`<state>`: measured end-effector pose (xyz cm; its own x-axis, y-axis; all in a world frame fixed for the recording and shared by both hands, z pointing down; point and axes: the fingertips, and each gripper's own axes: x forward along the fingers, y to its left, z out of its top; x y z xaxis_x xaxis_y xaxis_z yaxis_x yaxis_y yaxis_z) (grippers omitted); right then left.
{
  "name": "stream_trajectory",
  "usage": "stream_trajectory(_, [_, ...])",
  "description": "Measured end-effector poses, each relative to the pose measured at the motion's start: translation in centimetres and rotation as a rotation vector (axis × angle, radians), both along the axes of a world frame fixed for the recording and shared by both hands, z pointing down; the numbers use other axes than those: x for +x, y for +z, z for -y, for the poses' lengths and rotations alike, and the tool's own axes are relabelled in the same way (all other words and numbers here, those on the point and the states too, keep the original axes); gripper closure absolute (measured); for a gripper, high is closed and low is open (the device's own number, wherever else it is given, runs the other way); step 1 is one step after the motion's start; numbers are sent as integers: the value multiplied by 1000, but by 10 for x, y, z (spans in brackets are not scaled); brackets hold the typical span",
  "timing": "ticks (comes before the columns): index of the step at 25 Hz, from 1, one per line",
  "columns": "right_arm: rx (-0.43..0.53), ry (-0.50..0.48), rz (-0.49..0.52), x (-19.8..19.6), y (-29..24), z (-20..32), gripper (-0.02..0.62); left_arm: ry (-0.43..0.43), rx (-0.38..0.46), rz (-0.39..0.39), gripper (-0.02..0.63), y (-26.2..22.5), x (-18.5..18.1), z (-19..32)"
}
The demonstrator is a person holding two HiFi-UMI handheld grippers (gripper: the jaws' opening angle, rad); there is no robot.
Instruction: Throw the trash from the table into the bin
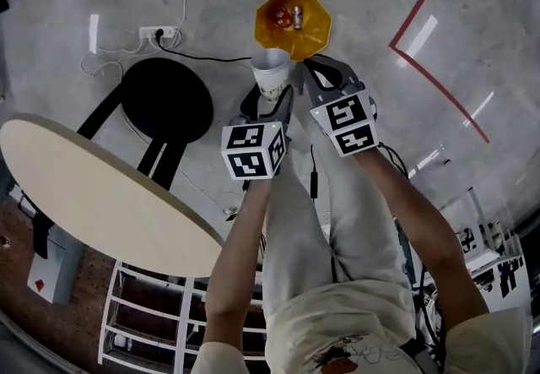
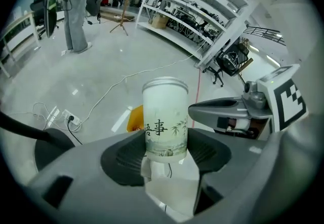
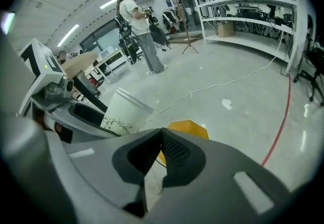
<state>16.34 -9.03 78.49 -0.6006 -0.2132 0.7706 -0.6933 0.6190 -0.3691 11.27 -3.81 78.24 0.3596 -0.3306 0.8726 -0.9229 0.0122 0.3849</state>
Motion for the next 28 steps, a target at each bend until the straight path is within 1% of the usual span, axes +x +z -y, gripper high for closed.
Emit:
stream_trajectory(2, [-15,0,-20,1,39,3,589,6,-19,3,342,38,-2,5])
stream_trajectory(6, [-47,7,-52,3,106,3,589,80,-41,46,342,110,-8,12])
stream_trajectory(7, [-50,6,-53,3,118,3,589,85,-51,51,342,125,-8,13])
stream_trajectory(11, [-54,1,-64,10,159,6,588,50,-77,6,342,172,1,20])
stream_trajectory(16, [-64,-24,-89,19,195,9,567,86,-102,-19,341,204,15,17])
stream_trajectory(21, [-62,-29,-101,26,205,8,561,93,-127,-30,341,223,26,12])
stream_trajectory(23, [-68,-25,-95,24,205,6,560,115,-122,-21,337,230,28,15])
stream_trajectory(25, [-78,-24,-82,20,204,2,560,143,-112,11,331,233,27,18])
stream_trajectory(27, [-84,-25,-74,19,203,-2,560,153,-105,30,267,234,28,19])
stream_trajectory(28, [-85,-28,-73,19,202,-3,560,151,-106,29,246,233,30,19])
